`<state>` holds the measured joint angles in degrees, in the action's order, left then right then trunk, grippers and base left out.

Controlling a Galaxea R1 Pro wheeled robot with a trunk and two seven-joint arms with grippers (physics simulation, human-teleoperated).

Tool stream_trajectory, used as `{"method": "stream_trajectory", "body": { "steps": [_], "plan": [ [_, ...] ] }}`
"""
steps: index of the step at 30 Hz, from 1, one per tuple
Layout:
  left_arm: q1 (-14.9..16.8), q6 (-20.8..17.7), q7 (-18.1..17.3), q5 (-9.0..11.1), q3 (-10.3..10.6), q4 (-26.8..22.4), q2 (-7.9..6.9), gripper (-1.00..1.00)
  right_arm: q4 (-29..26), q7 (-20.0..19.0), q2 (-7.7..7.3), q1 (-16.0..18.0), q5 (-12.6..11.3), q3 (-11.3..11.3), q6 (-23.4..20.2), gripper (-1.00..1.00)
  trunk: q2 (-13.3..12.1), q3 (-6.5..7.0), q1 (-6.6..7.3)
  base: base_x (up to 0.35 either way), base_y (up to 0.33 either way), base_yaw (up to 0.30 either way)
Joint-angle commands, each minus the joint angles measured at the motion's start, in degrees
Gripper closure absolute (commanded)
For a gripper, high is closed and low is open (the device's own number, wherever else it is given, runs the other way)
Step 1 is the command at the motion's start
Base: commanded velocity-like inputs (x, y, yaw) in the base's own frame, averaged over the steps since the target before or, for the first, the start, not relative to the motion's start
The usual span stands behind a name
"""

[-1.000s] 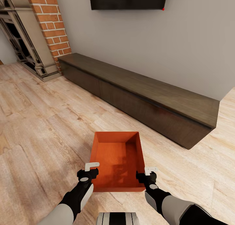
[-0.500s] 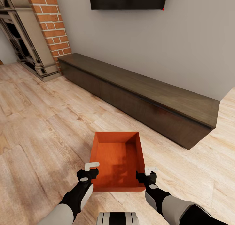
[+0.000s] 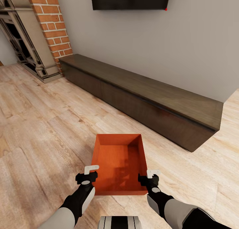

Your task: Move the two storage containers from the living room to the garage. In the garage, place one container on the floor and stack the other container on top of it (either order is fine).

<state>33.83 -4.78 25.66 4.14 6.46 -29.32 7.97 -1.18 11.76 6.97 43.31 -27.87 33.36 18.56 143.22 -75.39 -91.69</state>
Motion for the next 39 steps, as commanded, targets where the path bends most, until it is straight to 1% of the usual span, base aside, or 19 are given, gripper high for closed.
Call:
{"method": "stream_trajectory", "body": {
  "steps": [1,7,11,13,14,15,30,31,32,39],
  "plan": [
    [0.01,-0.37,0.54,0.43,0.48,-0.09,-0.06,-1.00,0.04,0.19,0.01,0.02,-0.43,0.49,0.18,-1.00,0.02,-0.04,0.01,0.000,0.000,0.000],
    [0.01,-0.56,0.21,0.45,0.49,0.26,-0.27,-1.00,0.04,0.19,-0.03,0.02,-0.38,0.54,0.34,-1.00,0.02,-0.04,0.01,0.000,0.000,0.000],
    [0.01,-0.46,-0.54,0.67,0.49,0.86,-0.77,-1.00,0.04,0.19,-0.03,0.02,-0.32,0.56,0.40,-1.00,0.02,-0.04,0.01,0.000,0.000,0.000],
    [0.01,-0.48,-3.18,0.75,0.49,1.03,-0.92,-1.00,0.04,0.19,-0.03,0.02,-0.30,0.56,0.42,-1.00,0.02,-0.04,0.01,0.000,0.000,0.000],
    [0.01,-0.50,-6.84,0.71,0.48,1.10,-1.22,-1.00,0.04,0.19,-0.05,0.02,-0.30,0.56,0.42,-1.00,0.02,-0.04,0.01,0.000,0.000,0.000],
    [0.01,-0.47,-7.16,0.71,0.48,1.10,-1.23,-1.00,0.04,0.19,-0.04,0.02,-0.28,0.56,0.42,-1.00,0.02,-0.04,0.01,0.000,0.000,0.000],
    [0.01,-0.32,-7.68,0.61,0.49,1.11,-1.20,-1.00,0.04,0.14,-0.12,0.02,-0.08,0.56,0.43,-1.00,0.02,-0.04,0.01,0.000,0.000,0.000],
    [0.01,-0.32,-7.67,0.61,0.49,1.11,-1.20,1.00,0.04,0.14,-0.09,0.02,-0.05,0.56,0.43,-1.00,0.02,-0.04,0.01,0.000,0.000,0.000],
    [0.01,-0.32,-7.66,0.61,0.49,1.11,-1.20,1.00,0.04,0.16,-0.07,0.02,-0.08,0.56,0.43,1.00,0.02,-0.04,0.01,0.000,0.000,0.000],
    [0.01,-0.24,-7.57,0.50,0.49,0.93,-1.18,1.00,0.04,0.19,-0.03,0.02,-0.15,0.56,0.43,1.00,0.02,-0.04,0.01,0.000,0.000,0.000]
  ]
}}
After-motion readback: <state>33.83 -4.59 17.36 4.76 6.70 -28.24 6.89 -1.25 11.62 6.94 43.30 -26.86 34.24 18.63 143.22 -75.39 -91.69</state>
